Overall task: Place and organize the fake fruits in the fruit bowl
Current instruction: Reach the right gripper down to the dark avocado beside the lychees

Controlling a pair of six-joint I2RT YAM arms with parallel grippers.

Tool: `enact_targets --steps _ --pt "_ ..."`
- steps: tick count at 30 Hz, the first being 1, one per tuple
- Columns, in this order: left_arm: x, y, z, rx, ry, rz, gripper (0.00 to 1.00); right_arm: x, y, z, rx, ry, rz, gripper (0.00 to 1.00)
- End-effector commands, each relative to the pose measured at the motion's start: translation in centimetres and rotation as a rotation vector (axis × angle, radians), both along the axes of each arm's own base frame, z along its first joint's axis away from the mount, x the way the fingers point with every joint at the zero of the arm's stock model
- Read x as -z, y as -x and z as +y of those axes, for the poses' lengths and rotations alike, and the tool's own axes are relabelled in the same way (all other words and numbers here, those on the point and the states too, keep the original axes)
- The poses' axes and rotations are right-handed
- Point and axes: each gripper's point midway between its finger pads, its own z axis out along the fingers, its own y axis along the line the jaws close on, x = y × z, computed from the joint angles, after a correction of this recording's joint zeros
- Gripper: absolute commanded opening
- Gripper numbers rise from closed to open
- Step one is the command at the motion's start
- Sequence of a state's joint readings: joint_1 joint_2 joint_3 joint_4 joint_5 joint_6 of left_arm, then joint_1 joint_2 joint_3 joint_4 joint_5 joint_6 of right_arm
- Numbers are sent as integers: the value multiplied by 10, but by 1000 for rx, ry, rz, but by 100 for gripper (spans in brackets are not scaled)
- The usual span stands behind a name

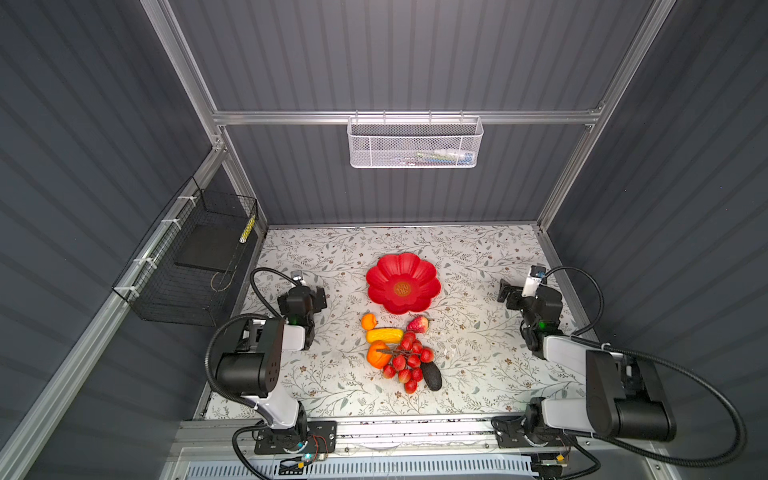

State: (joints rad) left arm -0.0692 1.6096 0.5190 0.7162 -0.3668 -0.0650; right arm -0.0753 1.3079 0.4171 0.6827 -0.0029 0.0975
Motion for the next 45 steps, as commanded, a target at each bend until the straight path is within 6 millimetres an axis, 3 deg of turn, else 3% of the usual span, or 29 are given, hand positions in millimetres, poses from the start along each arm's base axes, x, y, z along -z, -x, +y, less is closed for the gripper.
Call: enact_targets --steps 1,2,4,8,11,15,19,22,26,31,34,39,45 --pt "-49 0 18 -160 51 -41 100 -55 1 -21 213 -290 -56 99" --pt "-62 -1 16 -157 82 -76 100 -63 3 -22 241 -387 -64 99" --pt "-93 -3 4 -100 160 -147 100 -78 -1 4 30 -367 -66 99" --pt "-144 1 -9 -45 236 -149 100 -71 1 24 -77 -379 17 99" --pt "-172 10 -14 -18 250 -129 100 -54 14 41 -88 -407 184 96" --pt "-191 16 -17 18 227 -118 100 -20 45 87 -174 -338 408 93" --pt "-170 14 -23 61 193 -44 100 12 80 137 -281 -247 556 91" --pt "-153 9 -44 163 250 -10 100 12 109 170 -398 -242 583 87" --pt "-153 4 -65 269 304 -3 98 13 147 203 -546 -210 609 84" --pt "-154 7 -78 344 319 10 98 33 202 223 -664 -138 714 83" --pt "-147 9 -91 404 317 55 96 41 225 228 -707 -107 754 83" --pt "-137 12 -105 425 237 126 95 47 244 243 -752 -92 795 83" --pt "-129 11 -105 410 209 122 96 52 248 274 -786 -33 865 83"
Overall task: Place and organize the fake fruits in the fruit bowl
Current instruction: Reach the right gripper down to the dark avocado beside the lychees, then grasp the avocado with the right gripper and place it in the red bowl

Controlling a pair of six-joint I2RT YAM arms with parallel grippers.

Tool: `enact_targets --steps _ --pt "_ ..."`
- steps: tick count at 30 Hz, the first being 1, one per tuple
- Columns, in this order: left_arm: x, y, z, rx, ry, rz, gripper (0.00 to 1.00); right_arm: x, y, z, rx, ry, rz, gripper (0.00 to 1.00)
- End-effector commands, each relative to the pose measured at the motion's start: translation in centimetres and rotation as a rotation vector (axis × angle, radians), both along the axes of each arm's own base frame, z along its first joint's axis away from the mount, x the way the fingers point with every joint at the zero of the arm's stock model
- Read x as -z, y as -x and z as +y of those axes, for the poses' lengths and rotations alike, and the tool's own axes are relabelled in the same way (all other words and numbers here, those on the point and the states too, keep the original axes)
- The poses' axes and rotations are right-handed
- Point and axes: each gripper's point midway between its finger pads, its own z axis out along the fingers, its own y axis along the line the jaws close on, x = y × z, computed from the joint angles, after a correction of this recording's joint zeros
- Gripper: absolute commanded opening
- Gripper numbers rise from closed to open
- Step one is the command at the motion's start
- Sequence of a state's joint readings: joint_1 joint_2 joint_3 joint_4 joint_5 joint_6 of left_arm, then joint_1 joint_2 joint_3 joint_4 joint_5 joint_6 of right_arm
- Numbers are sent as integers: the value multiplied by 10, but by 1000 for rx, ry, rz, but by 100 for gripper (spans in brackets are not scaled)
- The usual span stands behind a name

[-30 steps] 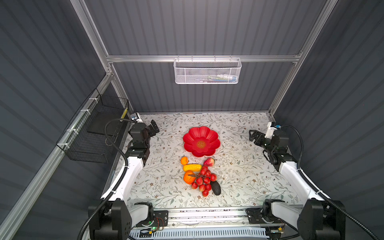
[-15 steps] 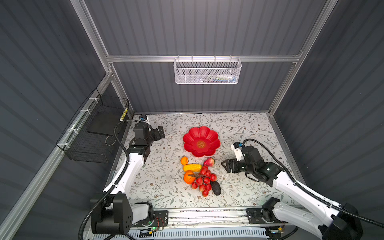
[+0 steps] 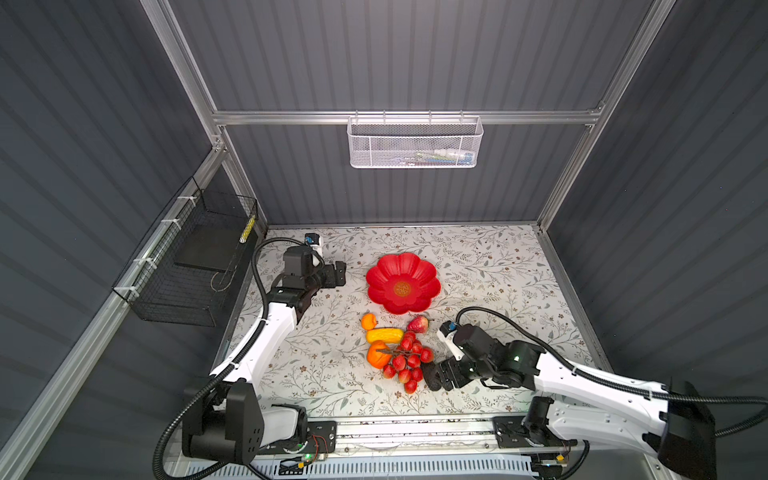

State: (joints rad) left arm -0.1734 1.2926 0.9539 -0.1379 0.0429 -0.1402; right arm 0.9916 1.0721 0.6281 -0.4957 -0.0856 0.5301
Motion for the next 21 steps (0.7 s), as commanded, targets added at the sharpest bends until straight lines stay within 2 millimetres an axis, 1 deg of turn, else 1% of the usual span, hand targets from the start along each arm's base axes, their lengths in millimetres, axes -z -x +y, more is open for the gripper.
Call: enact_targets --steps 1,3,5,6,8,10,12,16,21 --pt "5 -5 8 -23 -52 2 96 -5 -5 17 15 31 27 82" --pt "13 -8 9 -29 -63 24 95 -6 -10 24 18 72 41 80" --pt "15 -11 9 -31 -63 33 95 -9 -13 33 8 86 13 78" --pt "14 -11 9 -31 -65 34 95 -7 -14 35 21 85 10 76" --pt "11 -10 10 -34 -70 29 95 4 -13 34 62 89 34 72" --pt "7 -8 12 -39 -73 16 95 17 -10 27 89 115 48 69" --pt "5 -6 12 -38 -72 2 95 22 -10 21 95 138 38 68" --pt "-9 -2 13 -41 -64 -22 95 31 -14 10 83 207 4 68" --pt "-18 1 12 -40 -51 -44 96 40 -14 9 43 233 -5 64"
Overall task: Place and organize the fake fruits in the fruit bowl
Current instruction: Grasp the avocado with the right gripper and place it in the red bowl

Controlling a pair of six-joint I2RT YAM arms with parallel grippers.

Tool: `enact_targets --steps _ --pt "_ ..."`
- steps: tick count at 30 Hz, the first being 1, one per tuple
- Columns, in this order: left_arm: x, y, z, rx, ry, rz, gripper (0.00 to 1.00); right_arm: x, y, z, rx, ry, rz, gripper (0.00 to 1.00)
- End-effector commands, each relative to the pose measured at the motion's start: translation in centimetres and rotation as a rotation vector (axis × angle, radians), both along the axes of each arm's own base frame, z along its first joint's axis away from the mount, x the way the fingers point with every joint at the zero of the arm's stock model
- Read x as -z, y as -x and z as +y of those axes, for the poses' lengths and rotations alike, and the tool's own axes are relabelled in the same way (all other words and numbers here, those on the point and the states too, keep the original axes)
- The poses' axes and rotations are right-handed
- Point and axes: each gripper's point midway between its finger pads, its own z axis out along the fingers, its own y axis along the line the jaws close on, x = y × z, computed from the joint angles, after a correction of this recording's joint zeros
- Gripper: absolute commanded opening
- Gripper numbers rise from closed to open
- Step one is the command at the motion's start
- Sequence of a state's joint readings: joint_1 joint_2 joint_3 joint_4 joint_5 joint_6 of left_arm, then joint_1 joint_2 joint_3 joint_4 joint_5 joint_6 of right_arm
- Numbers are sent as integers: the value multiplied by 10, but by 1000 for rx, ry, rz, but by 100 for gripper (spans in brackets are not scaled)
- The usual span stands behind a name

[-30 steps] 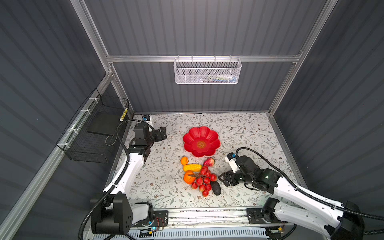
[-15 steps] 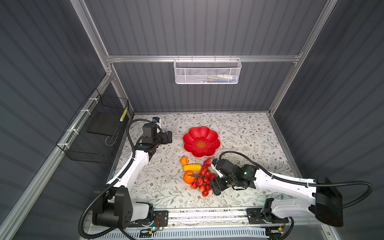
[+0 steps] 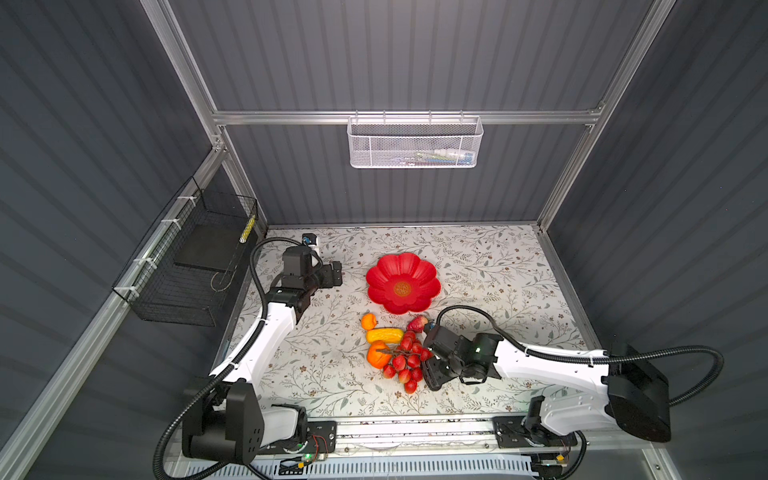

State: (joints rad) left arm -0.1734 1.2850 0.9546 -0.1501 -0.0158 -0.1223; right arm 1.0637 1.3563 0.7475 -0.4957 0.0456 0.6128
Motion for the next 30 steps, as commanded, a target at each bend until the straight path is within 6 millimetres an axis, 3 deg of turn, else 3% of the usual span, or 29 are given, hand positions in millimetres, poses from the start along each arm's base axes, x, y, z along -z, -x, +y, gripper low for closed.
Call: enact_targets --steps 1,8,14,17,21,23,26,30 --pt "-19 2 2 1 -5 -40 96 9 -1 -9 -23 57 -21 63" --pt "-17 1 6 -11 -27 -35 96 26 4 -6 -44 66 18 58" --pt "-15 1 5 -8 -24 -28 96 27 9 -12 -31 69 36 39" --pt "-13 1 5 -10 -25 -24 96 24 19 -27 8 59 55 35" --pt "-11 -1 5 -13 -24 -17 96 24 31 -67 109 73 49 35" --pt "-9 -1 5 -14 -24 -13 96 12 29 -78 146 39 11 35" --pt "-7 -2 6 -15 -27 -5 96 -22 13 -89 200 2 -79 34" --pt "-5 -3 4 -11 -22 2 96 -72 -37 -77 258 -114 -182 35"
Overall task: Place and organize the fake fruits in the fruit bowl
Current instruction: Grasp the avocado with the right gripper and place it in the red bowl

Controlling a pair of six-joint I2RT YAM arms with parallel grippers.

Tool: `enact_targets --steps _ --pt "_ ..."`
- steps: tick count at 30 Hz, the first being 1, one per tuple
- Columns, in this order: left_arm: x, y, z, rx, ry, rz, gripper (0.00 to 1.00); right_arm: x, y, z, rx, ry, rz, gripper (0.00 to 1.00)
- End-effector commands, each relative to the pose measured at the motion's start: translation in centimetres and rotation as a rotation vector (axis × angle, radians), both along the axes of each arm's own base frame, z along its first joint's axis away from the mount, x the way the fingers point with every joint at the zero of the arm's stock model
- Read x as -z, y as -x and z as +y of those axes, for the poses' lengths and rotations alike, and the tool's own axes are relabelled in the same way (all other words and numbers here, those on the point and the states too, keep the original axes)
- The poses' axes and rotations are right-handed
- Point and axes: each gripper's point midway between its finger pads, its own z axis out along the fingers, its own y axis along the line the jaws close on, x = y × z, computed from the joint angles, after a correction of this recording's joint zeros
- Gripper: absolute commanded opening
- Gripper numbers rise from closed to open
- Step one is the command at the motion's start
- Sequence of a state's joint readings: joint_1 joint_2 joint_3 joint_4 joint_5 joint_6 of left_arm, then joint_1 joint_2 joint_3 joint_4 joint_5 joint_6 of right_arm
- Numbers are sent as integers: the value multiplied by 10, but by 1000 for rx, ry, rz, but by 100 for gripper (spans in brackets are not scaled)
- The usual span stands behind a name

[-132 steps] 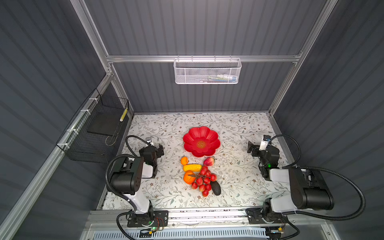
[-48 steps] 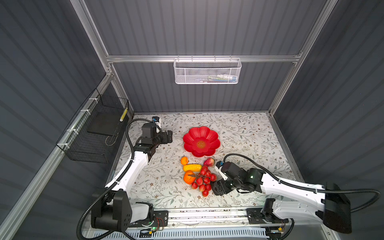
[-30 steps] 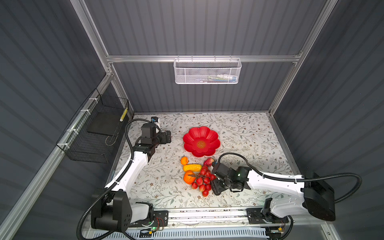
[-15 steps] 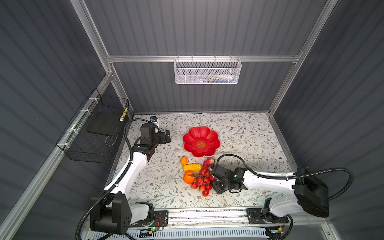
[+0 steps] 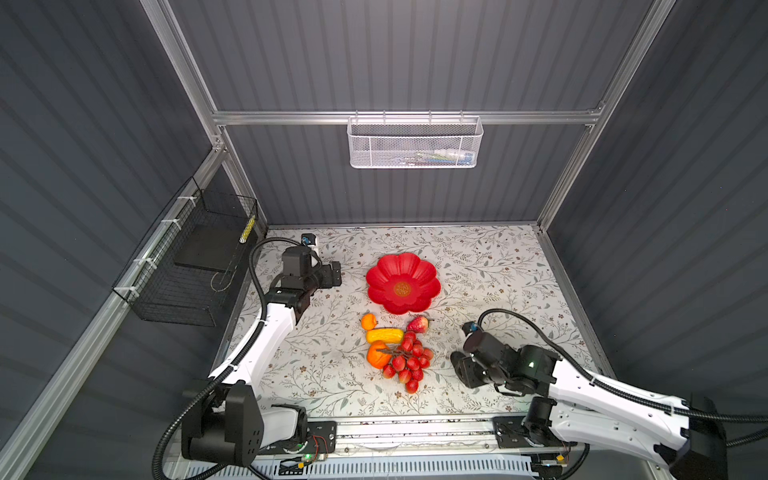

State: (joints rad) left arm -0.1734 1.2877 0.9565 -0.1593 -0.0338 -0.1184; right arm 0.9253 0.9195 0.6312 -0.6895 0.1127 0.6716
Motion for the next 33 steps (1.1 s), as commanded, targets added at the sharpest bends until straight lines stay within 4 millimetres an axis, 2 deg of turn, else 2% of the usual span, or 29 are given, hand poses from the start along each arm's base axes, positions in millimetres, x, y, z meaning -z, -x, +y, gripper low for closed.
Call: enact_targets --steps 1,7,10,13,16,22,28,33 --pt "-7 -4 1 5 -6 -3 96 -39 -49 6 49 -46 -114 35" --pt "-8 -3 2 0 -12 -2 97 -86 -156 53 12 -24 -287 35" --pt "-8 -2 1 1 -3 -3 97 -84 -194 81 -48 -24 -295 35" --pt "-8 -2 -1 10 7 2 97 -68 -226 102 -91 -11 -262 35" --pt "-9 -2 -1 10 7 3 97 -47 -250 114 -119 42 -243 36" --pt "-13 -1 0 6 5 -11 97 -2 -276 121 -118 97 -172 36" --pt "-14 -1 -2 12 12 -8 97 26 -286 118 -92 115 -121 40" --pt "-13 0 -2 12 21 -5 97 41 -290 116 -79 141 -100 50"
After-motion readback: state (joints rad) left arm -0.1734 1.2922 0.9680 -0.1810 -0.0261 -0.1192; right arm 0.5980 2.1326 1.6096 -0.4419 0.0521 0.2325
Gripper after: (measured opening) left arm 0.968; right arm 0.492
